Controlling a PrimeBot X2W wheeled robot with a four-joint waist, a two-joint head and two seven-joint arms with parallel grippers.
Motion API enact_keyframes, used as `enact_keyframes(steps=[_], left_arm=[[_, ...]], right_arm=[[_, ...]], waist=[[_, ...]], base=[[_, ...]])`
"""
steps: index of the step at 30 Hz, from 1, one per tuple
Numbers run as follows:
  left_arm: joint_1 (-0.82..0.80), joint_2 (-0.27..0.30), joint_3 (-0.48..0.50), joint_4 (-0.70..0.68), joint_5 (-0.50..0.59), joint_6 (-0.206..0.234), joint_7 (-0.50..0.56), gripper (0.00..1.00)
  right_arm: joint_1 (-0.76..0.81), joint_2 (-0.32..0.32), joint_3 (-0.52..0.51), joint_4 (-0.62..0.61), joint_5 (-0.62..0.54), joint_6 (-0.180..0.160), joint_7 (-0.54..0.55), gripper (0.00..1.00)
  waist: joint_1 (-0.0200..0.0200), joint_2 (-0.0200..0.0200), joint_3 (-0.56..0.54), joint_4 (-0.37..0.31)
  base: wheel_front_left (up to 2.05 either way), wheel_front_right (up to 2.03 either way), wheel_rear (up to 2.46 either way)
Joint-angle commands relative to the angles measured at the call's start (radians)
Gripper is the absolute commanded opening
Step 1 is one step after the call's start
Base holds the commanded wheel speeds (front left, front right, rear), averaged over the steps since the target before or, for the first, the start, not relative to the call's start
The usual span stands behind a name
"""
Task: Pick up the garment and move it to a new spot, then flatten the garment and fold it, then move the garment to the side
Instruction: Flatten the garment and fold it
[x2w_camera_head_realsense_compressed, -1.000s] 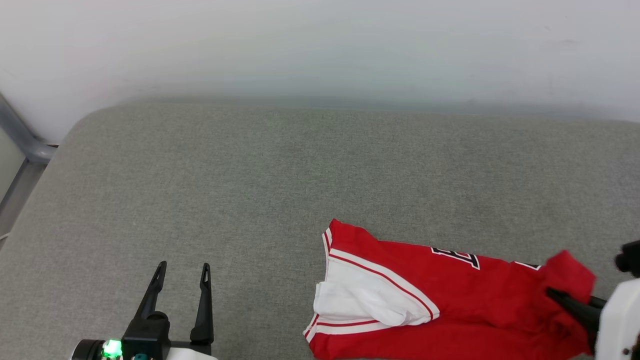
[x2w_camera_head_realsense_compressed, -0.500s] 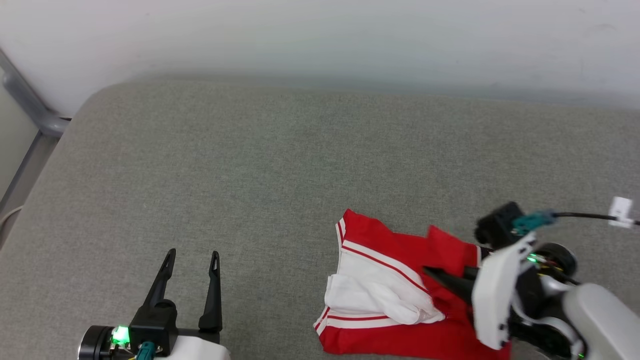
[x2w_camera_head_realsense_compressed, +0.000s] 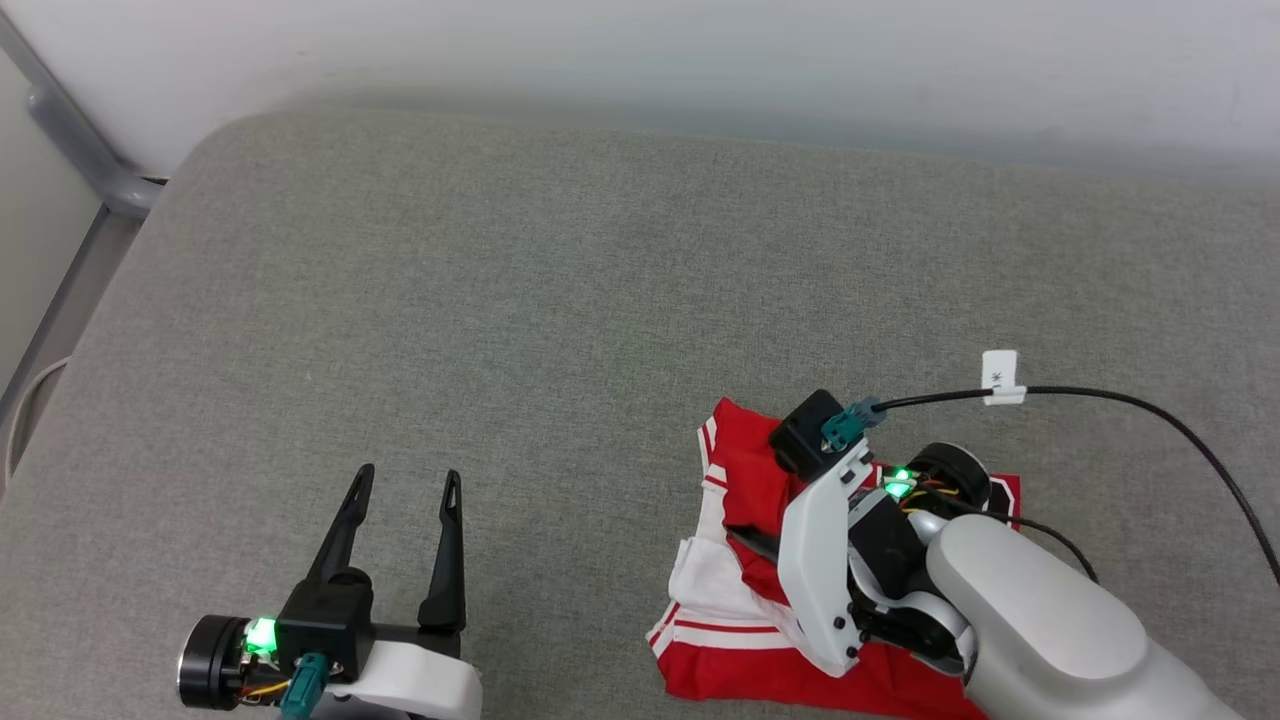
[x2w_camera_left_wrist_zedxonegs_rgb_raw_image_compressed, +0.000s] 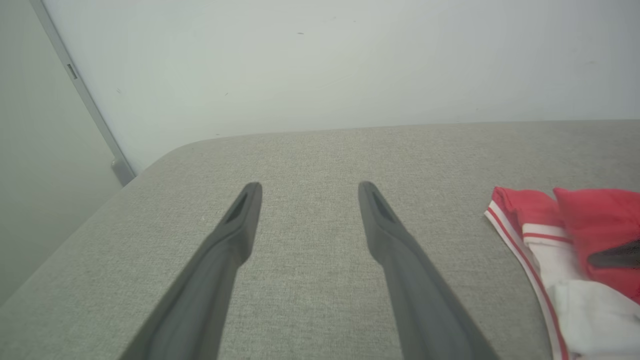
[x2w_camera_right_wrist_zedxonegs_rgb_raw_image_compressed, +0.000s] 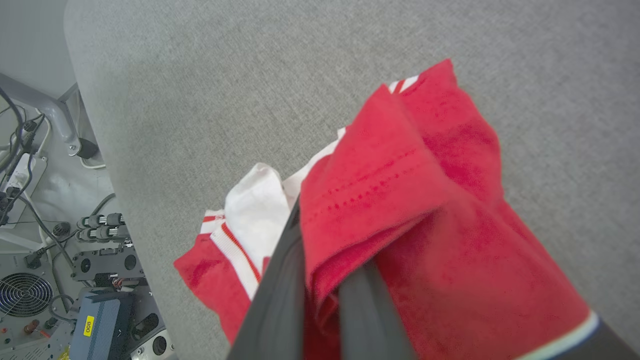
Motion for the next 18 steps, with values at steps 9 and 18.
enact_keyframes(steps=[9, 18], left_arm=[[-0.016, -0.011, -0.002, 0.009, 0.001, 0.005, -0.002, 1.00], [0.017, -0.002, 0.017, 0.005, 0.008, 0.002, -0.002, 1.00]], right_arm=[[-0.035, 0.048, 0.079, 0.197, -0.018, -0.001, -0.105, 0.00], [-0.014, -0.026, 0.017, 0.123, -0.044, -0.001, -0.353, 1.00]], waist=[[0.0000, 0.0000, 0.006, 0.003], [0.0000, 0.0000, -0.043, -0.041]], base=[[0.00, 0.00, 0.00], [0.00, 0.00, 0.00]])
